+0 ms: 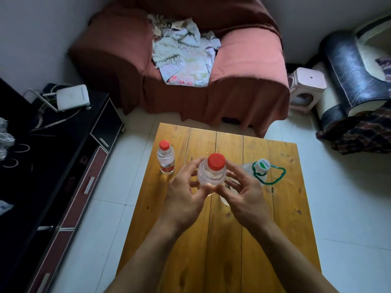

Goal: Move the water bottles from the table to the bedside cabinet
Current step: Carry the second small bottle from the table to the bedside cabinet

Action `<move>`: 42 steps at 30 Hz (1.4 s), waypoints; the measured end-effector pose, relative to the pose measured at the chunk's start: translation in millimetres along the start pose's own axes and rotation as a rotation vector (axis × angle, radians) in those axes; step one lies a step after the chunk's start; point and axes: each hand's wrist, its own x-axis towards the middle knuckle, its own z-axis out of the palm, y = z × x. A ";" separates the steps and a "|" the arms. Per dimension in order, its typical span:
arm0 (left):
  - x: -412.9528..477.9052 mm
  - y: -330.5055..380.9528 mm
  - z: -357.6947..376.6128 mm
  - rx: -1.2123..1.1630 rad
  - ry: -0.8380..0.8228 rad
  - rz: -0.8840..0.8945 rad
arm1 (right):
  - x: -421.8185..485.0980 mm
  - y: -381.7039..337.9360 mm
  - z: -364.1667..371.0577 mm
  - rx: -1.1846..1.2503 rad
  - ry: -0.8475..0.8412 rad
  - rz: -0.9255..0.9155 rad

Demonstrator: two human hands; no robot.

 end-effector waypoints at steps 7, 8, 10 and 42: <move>-13.9 69.9 -33.0 -0.028 0.053 0.033 | 4.3 -61.4 -20.4 -0.084 -0.021 -0.171; -17.4 79.8 -37.1 -0.026 0.063 0.040 | 2.9 -71.8 -23.9 -0.077 -0.032 -0.196; -24.5 98.7 -43.7 -0.027 0.091 0.062 | -0.4 -92.0 -29.2 -0.047 -0.056 -0.241; -390.2 226.0 -118.7 -0.007 1.100 -0.034 | -235.5 -284.2 67.5 0.208 -1.015 -0.655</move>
